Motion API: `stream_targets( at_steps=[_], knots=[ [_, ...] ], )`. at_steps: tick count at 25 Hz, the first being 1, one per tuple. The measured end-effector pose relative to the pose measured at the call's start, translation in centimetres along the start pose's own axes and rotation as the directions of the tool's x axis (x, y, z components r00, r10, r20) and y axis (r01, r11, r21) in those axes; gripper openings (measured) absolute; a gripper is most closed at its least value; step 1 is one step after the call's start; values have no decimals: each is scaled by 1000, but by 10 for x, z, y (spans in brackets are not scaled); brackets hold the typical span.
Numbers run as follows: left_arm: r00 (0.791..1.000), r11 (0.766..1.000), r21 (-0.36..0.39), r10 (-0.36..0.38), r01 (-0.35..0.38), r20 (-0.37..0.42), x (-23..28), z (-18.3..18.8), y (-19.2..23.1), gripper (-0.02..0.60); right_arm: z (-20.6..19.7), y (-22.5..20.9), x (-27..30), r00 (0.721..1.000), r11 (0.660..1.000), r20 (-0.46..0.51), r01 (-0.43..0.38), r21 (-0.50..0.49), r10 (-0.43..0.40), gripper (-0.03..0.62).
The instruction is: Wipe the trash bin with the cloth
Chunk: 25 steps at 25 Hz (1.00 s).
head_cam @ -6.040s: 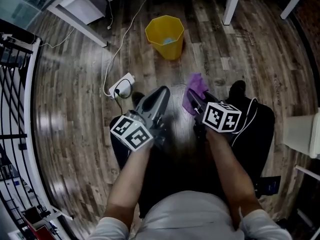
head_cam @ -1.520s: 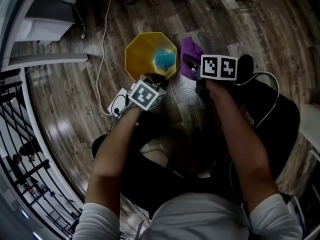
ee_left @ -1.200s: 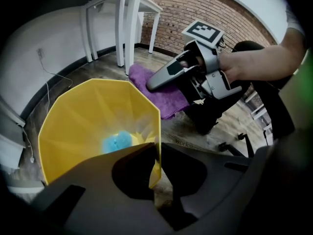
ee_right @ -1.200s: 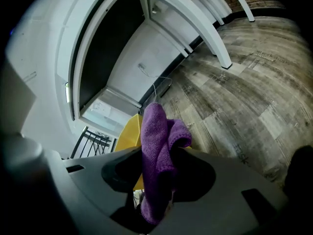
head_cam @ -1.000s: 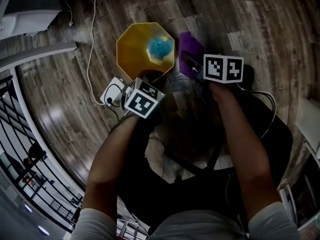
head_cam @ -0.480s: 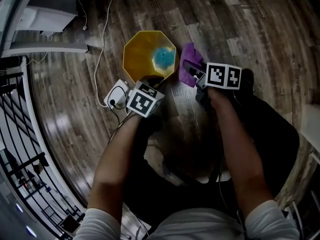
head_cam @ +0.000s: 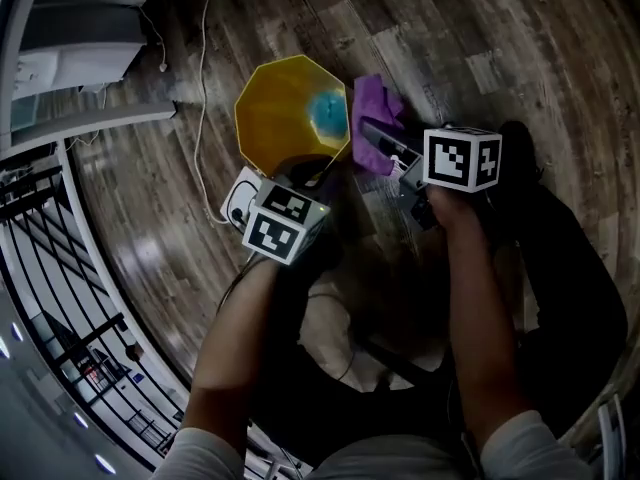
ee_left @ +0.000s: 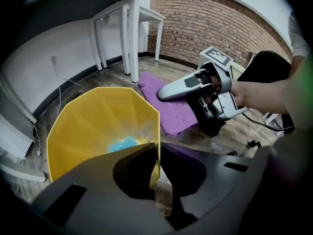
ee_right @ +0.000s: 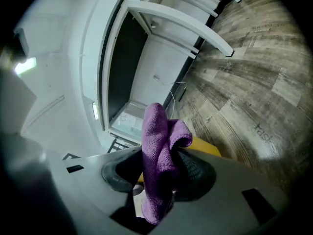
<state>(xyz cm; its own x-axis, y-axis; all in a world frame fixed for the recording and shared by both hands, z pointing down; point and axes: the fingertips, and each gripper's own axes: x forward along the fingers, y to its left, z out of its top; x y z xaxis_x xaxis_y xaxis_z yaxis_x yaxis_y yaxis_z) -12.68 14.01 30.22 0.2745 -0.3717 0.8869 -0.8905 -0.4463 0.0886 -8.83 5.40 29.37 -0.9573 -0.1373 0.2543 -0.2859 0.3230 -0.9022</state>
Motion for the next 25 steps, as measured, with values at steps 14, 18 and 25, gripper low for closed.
stream_targets(
  at_steps=[14,18,25],
  knots=[
    [998,997,47,-57,57,-6,-4,23,10,25,20,-17,36,969,973,-103,-229,-22,225,167],
    [997,997,44,-71,71,2,-2,27,10,25,20,-33,45,973,975,-57,-222,17,222,167],
    [994,993,44,-112,112,-3,-3,30,7,28,0,-84,66,984,996,-156,-84,-15,81,167]
  ],
)
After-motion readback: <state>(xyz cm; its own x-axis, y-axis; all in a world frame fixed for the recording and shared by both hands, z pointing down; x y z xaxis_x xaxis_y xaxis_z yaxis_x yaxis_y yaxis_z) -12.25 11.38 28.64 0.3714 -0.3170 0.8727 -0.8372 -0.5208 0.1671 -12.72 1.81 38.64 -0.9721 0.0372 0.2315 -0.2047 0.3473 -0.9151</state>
